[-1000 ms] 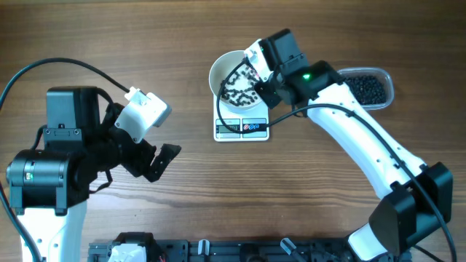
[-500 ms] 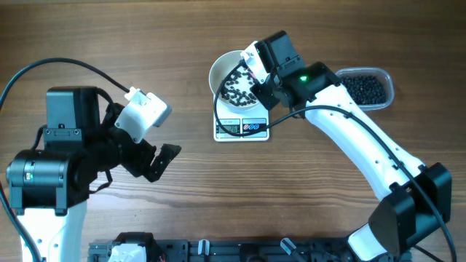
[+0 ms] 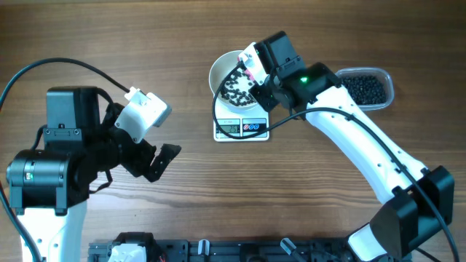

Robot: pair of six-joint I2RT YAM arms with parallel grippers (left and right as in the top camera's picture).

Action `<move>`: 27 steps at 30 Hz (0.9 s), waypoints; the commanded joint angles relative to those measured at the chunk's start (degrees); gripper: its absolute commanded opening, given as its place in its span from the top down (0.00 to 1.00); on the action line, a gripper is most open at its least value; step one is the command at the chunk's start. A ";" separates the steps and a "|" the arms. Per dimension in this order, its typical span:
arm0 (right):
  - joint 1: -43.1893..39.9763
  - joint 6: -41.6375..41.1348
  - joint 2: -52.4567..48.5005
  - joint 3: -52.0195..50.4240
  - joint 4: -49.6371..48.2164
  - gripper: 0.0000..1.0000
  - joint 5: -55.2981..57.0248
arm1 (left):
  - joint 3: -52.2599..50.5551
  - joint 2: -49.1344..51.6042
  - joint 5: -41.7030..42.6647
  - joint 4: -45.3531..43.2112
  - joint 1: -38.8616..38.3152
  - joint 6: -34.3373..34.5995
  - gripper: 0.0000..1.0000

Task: Scoop item into bowl and weigh 150g on scale
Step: 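Tilt the scoop with the right gripper to pour beans into the bowl, then move the empty scoop with the right gripper back to the bean tub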

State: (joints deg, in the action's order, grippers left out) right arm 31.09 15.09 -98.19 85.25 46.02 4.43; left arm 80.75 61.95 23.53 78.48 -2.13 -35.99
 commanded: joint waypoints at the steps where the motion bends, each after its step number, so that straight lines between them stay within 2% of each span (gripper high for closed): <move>1: 0.24 -0.17 0.85 1.38 0.11 0.95 -0.02 | 0.81 -0.17 0.87 0.04 0.39 -1.09 0.00; 5: 0.24 0.04 1.97 3.10 -0.09 0.96 5.29 | 0.81 -0.17 0.87 0.04 0.39 -1.09 0.00; 10: -1.11 -0.52 3.87 3.78 1.40 0.96 5.70 | 0.81 -0.17 0.87 0.04 0.39 -1.09 0.00; 14: -7.17 -1.90 4.09 3.78 7.89 0.96 12.07 | 0.81 -0.17 0.87 0.04 0.39 -1.09 0.00; 17: -11.91 -2.27 4.68 3.78 10.75 0.96 12.07 | 0.81 -0.17 0.87 0.04 0.39 -1.09 0.00; 24: -24.06 -2.69 4.81 3.61 15.82 0.96 16.74 | 0.81 -0.17 0.87 0.04 0.39 -1.09 0.00; 27: -26.86 -1.33 4.76 3.52 16.81 0.96 18.78 | 0.81 -0.17 0.87 0.04 0.39 -1.09 0.00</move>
State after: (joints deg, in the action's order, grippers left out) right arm 6.22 13.17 -94.89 87.88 62.06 18.76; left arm 80.75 61.95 23.53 78.48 -2.13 -35.99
